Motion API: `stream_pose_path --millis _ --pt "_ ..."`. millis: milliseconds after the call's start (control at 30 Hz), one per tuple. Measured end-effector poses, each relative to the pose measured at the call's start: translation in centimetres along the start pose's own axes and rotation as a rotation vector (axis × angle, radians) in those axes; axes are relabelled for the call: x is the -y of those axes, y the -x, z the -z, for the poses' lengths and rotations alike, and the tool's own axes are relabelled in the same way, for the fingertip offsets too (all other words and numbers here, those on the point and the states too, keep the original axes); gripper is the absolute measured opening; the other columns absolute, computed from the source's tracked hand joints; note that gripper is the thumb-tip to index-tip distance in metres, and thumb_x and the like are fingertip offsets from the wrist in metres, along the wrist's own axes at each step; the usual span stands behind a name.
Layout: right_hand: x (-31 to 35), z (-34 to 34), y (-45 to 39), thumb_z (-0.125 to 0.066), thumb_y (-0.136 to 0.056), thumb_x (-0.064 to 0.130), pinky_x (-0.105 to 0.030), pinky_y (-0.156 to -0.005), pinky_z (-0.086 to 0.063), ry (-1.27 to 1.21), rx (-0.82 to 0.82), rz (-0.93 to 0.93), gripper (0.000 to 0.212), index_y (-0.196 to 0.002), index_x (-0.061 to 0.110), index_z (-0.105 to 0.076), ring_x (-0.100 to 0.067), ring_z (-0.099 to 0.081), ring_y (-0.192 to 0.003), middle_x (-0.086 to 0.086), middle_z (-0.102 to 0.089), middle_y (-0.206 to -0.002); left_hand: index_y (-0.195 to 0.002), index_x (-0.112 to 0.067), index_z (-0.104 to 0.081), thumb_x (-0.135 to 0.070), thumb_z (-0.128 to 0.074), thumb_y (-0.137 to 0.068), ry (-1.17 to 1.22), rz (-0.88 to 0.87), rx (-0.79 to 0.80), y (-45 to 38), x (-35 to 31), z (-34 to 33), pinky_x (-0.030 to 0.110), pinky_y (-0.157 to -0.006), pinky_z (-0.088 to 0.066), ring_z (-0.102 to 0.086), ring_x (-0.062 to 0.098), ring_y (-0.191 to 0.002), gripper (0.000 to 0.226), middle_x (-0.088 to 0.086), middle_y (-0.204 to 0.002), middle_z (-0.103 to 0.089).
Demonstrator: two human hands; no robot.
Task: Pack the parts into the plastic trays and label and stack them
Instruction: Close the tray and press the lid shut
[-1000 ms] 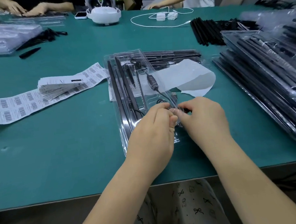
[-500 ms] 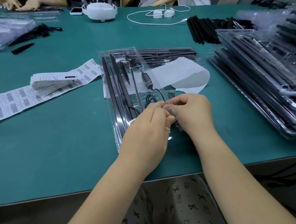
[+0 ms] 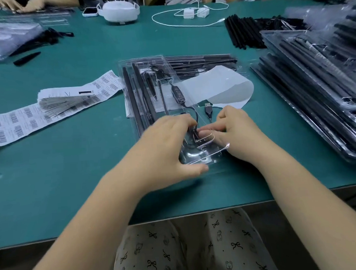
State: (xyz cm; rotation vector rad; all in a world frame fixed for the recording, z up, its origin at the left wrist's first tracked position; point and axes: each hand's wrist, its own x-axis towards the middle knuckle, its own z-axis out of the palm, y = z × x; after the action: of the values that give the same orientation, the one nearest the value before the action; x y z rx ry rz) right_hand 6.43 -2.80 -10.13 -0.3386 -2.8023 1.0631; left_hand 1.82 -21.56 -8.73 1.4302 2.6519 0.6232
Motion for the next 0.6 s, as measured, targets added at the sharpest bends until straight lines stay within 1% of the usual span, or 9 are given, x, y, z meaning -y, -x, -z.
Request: stream_pose_path --millis 33,67,133,200,267,333,367,467,600 --pt "-0.4 0.4 0.0 -0.061 -0.089 0.036 -0.016 -0.072 -0.029 0.049 0.099 0.029 0.019 -0.105 0.046 -0.062 -0.011 -0.038 -0.091 0.011 -0.035 -0.085 -0.148 -0.023 -0.021 -0.074 -0.050 -0.065 -0.101 0.030 0.081 -0.4 0.5 0.1 0.024 -0.115 -0.007 -0.012 0.010 -0.143 0.102 -0.010 -0.153 -0.023" --pt "-0.7 0.8 0.0 -0.058 -0.091 0.034 -0.017 -0.076 -0.030 0.080 0.175 0.048 0.024 -0.111 0.048 -0.056 -0.009 -0.040 -0.092 0.011 -0.037 -0.087 -0.151 -0.025 -0.007 -0.081 -0.041 -0.062 -0.185 0.053 0.146 -0.7 0.8 0.1 0.033 -0.118 0.001 0.002 0.012 -0.146 0.111 -0.011 -0.158 -0.005" --pt "-0.7 1.3 -0.1 -0.061 -0.090 0.030 -0.009 -0.072 -0.032 0.056 0.209 0.064 0.027 -0.111 0.047 -0.060 0.005 -0.046 -0.081 0.013 -0.042 -0.085 -0.151 -0.028 0.007 -0.087 -0.028 -0.063 -0.285 0.053 0.173 -1.1 1.1 -0.5 0.039 -0.118 0.007 0.013 0.011 -0.145 0.112 -0.012 -0.158 0.012" --pt "-0.6 1.3 -0.5 -0.071 -0.083 0.024 -0.002 -0.061 -0.034 -0.029 0.168 0.041 0.026 -0.107 0.031 -0.071 0.014 -0.049 -0.065 0.014 -0.050 -0.076 -0.150 -0.029 0.011 -0.088 -0.017 -0.065 -0.330 0.035 0.128 -1.1 1.3 -1.0 0.039 -0.118 0.006 0.013 0.011 -0.145 0.108 -0.012 -0.158 0.015" --pt "-0.4 1.2 -0.9 -0.079 -0.074 0.021 -0.001 -0.056 -0.036 -0.066 0.142 0.003 0.032 -0.105 0.025 -0.073 0.012 -0.052 -0.062 0.015 -0.058 -0.079 -0.150 -0.030 0.013 -0.086 -0.008 -0.063 -0.341 0.024 0.104 -1.0 1.6 -1.2 0.039 -0.118 0.006 0.013 0.011 -0.145 0.106 -0.012 -0.157 0.015" --pt "-0.3 1.1 -1.1 -0.085 -0.065 0.026 -0.012 -0.055 -0.041 -0.070 0.084 -0.073 0.040 -0.099 0.026 -0.063 0.003 -0.050 -0.066 0.013 -0.057 -0.088 -0.149 -0.033 0.013 -0.085 -0.004 -0.063 -0.336 0.014 0.103 -0.9 1.6 -1.3 0.039 -0.118 0.006 0.013 0.012 -0.146 0.102 -0.013 -0.157 0.016" --pt "-0.3 1.2 -1.2 -0.087 -0.061 0.030 -0.018 -0.054 -0.040 -0.052 0.059 -0.110 0.044 -0.093 0.026 -0.058 -0.002 -0.048 -0.066 0.011 -0.054 -0.087 -0.149 -0.035 0.013 -0.084 -0.003 -0.064 -0.337 0.012 0.104 -1.0 1.5 -1.3 0.040 -0.118 0.007 0.013 0.013 -0.146 0.100 -0.013 -0.157 0.016" --pt "-0.3 1.2 -1.4 -0.085 -0.057 0.043 -0.023 -0.053 -0.034 0.067 0.059 -0.140 0.041 -0.074 0.023 -0.055 -0.007 -0.045 -0.062 0.007 -0.054 -0.073 -0.148 -0.039 0.014 -0.083 -0.002 -0.063 -0.356 0.016 0.105 -1.0 1.4 -1.3 0.040 -0.118 0.007 0.011 0.013 -0.146 0.097 -0.014 -0.157 0.015" --pt "-0.3 1.0 -1.3 -0.074 -0.062 0.063 -0.028 -0.052 -0.031 0.281 0.065 -0.135 0.051 -0.065 0.020 -0.047 -0.009 -0.042 -0.058 0.007 -0.049 -0.062 -0.149 -0.041 0.008 -0.084 -0.003 -0.061 -0.366 0.028 0.109 -1.2 1.4 -1.3 0.039 -0.118 0.005 0.006 0.014 -0.147 0.098 -0.015 -0.158 0.008"
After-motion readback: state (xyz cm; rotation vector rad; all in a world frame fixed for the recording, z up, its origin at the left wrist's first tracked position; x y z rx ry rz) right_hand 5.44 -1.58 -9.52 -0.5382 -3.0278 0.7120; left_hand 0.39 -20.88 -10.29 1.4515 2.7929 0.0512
